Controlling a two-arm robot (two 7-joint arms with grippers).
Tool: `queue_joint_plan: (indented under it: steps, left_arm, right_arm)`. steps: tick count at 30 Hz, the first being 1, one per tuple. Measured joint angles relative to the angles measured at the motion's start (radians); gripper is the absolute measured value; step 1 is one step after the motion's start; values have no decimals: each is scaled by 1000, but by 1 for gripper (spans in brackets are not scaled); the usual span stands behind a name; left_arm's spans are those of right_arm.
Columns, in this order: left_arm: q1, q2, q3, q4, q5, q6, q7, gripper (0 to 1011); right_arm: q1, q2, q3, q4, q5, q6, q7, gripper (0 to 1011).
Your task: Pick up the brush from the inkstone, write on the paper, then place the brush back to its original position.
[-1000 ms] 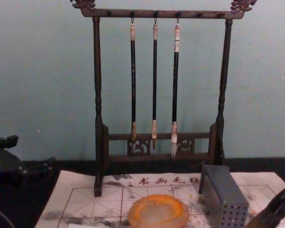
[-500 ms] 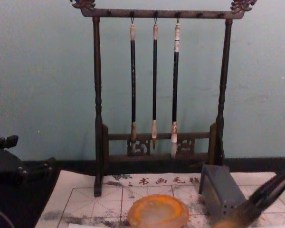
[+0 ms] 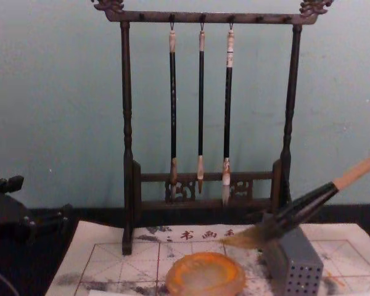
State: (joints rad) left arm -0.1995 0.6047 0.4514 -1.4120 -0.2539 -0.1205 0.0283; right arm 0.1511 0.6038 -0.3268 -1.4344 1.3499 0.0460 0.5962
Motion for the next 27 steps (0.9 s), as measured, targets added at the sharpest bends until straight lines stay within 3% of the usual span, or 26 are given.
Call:
queue_joint_plan:
  steps: [7,16,27]
  left_arm:
    - [0,0,0,0,0,0,0,1001]
    - [0,0,0,0,0,0,0,1001]
    - [0,0,0,0,0,0,0,1001]
  right_arm:
    - [50,-69,-28,60,3,-14,-44,181]
    - [95,-127,-58,126,-12,-21,-65,181]
    - [120,-193,-78,189,-82,-70,-101,181]
